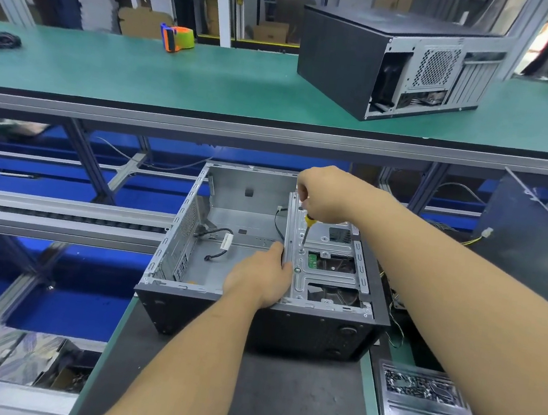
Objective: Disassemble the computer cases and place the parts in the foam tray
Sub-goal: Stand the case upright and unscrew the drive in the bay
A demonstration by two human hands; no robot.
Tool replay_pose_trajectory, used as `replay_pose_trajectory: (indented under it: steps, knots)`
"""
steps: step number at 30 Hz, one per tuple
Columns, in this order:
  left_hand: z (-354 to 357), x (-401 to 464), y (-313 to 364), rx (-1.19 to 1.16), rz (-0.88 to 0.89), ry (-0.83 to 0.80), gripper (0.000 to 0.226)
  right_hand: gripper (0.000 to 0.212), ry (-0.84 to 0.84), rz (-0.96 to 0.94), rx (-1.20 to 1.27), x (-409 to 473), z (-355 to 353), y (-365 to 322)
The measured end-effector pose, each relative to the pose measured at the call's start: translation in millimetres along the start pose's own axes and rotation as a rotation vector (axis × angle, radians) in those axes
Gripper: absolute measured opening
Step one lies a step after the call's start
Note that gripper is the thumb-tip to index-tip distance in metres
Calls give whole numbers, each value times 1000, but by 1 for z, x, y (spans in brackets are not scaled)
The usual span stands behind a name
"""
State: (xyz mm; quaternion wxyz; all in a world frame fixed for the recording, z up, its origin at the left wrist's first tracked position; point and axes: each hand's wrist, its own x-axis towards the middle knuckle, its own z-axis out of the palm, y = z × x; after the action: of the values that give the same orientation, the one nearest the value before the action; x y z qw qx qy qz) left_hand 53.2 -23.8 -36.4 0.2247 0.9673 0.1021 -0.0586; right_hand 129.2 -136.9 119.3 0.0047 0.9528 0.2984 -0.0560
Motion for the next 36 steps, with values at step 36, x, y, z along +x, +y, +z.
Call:
replay_pose_trajectory:
  steps: [36]
  knots:
    - [3, 2, -2, 3, 8, 9, 30, 6, 128, 57, 55, 4, 10, 8]
